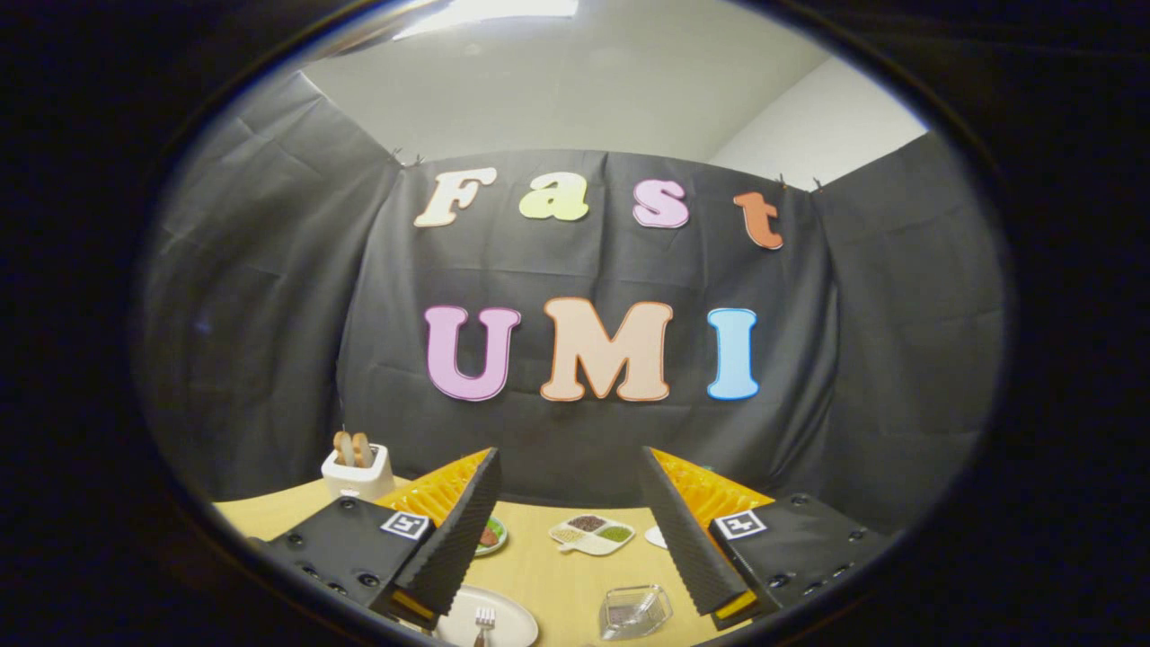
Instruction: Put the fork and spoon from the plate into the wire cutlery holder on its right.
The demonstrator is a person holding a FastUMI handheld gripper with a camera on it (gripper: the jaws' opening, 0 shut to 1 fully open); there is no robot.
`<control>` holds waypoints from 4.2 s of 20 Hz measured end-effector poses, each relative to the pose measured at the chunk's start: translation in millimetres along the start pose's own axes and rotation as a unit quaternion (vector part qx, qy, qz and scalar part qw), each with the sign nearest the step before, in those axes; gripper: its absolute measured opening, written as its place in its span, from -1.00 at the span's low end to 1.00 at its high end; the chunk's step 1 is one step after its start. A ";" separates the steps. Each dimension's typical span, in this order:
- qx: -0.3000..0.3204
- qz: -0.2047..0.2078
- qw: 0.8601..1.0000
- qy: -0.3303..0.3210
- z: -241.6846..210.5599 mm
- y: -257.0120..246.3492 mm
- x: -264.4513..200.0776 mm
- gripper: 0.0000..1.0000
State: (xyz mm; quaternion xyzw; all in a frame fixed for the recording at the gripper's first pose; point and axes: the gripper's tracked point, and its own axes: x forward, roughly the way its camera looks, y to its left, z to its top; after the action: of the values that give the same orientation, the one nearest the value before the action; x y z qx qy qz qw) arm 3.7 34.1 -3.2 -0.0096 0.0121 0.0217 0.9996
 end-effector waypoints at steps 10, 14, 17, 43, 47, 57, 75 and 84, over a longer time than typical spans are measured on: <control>-0.014 0.051 0.997 0.063 -44.8 35.5 5.9 0.97; -0.017 0.080 0.989 0.121 -89.9 57.3 4.7 0.97; -0.023 0.094 0.982 0.165 -122.7 67.2 2.6 0.97; -0.114 0.149 0.861 0.473 -347.0 93.2 -79.5 0.99; -0.118 0.159 0.844 0.498 -359.1 96.4 -87.3 0.78; -0.099 0.148 0.822 0.540 -368.5 97.3 -90.8 -0.49; -0.098 0.151 0.806 0.564 -319.0 63.4 -72.3 -0.92; -0.067 0.131 0.808 0.571 -284.9 30.2 -57.7 -0.93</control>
State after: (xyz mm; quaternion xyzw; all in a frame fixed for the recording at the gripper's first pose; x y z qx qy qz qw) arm -62.0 56.2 -287.1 -0.0856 0.5800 0.1435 0.7973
